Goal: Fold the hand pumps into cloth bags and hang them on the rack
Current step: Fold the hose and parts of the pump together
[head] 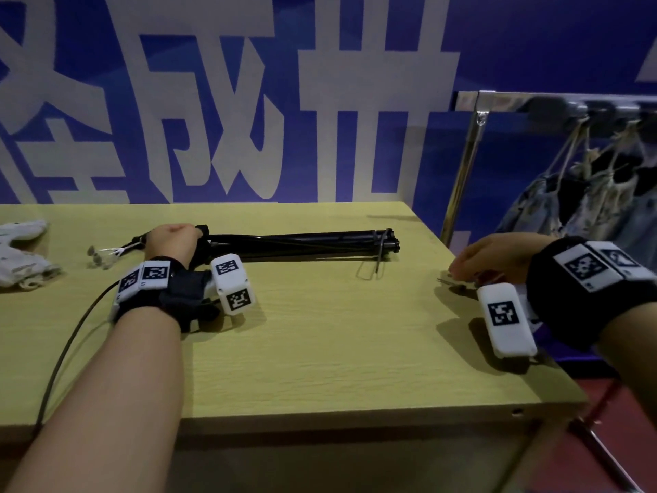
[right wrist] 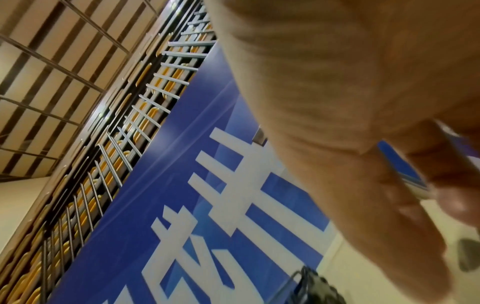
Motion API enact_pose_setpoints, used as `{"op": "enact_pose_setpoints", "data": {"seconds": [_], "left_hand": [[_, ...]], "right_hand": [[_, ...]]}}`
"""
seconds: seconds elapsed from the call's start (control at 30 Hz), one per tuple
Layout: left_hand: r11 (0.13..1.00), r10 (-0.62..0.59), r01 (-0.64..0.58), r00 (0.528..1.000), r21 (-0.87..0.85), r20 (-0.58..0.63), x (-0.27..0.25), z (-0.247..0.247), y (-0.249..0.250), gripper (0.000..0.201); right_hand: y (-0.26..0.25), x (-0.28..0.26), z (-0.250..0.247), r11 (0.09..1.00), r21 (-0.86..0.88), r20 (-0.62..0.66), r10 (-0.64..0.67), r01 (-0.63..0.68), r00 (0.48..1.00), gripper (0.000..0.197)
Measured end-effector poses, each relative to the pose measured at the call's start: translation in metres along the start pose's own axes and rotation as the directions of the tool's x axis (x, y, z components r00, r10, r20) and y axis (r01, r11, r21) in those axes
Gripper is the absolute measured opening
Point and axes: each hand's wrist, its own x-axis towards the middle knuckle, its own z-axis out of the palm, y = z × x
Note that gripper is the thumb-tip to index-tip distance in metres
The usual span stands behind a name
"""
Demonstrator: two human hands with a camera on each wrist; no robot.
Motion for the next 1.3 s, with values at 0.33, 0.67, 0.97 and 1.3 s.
{"op": "enact_pose_setpoints", "data": {"seconds": [0.33, 0.67, 0.97, 1.3], "left_hand": [[0.997, 0.056, -0.058, 0.998, -0.045, -0.035, -0.002, 0.002, 0.003, 0.021], [0.991, -0.02, 0.074, 0.911, -0.116, 0.411, -0.038, 0.015, 0.023, 0.017], [0.984, -0.071, -0.076, 0.666, 0.162, 0.742, -0.088, 0.04, 0.047, 0.014], [0.977, 0.01, -0.157, 0.714, 0.146, 0.7, -0.086, 0.052, 0.042, 0.019]], "right_hand": [[-0.03, -0.004, 0.027, 0.808, -0.59, -0.106, -0.078, 0.001, 0.991, 0.035], [-0.077, -0.014, 0.024, 0.954, -0.21, -0.284, -0.267, 0.212, 0.921, 0.023], [-0.131, -0.014, 0.073, 0.846, -0.342, -0.019, -0.442, 0.41, 0.897, 0.034], [-0.12, 0.002, 0.088, 0.876, 0.015, 0.02, -0.482, 0.482, 0.876, 0.009]]}}
